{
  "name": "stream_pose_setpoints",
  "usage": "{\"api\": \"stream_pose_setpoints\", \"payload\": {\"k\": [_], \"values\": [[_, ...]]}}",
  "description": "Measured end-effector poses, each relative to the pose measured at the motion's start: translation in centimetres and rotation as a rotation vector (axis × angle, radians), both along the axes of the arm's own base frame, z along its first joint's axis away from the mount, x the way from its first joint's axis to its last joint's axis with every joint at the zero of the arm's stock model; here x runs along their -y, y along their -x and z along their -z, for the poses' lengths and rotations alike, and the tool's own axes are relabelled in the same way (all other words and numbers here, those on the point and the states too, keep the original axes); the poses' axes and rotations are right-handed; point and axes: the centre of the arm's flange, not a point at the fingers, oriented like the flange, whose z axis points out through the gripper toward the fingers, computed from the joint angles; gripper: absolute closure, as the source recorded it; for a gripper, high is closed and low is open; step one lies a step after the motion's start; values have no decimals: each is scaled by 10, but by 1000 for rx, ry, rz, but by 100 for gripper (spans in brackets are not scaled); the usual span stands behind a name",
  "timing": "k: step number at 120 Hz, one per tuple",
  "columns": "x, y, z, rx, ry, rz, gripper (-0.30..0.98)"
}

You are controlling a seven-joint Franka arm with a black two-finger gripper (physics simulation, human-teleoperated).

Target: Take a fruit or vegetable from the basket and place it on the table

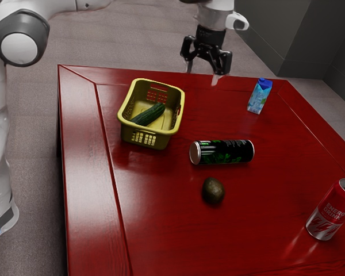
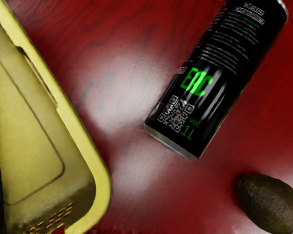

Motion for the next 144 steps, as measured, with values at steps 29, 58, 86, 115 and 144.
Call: {"api": "stream_pose_setpoints", "payload": {"k": [29, 58, 86, 115, 144], "values": [[-34, 16, -9, -85, 58, -627, 0], [-30, -14, 43, -186, -7, -704, 0], [-120, -12, 75, -212, -78, -783, 0], [-140, 46, 123, -221, -129, -724, 1], [-167, 37, 129, -127, -212, -587, 1]]}}
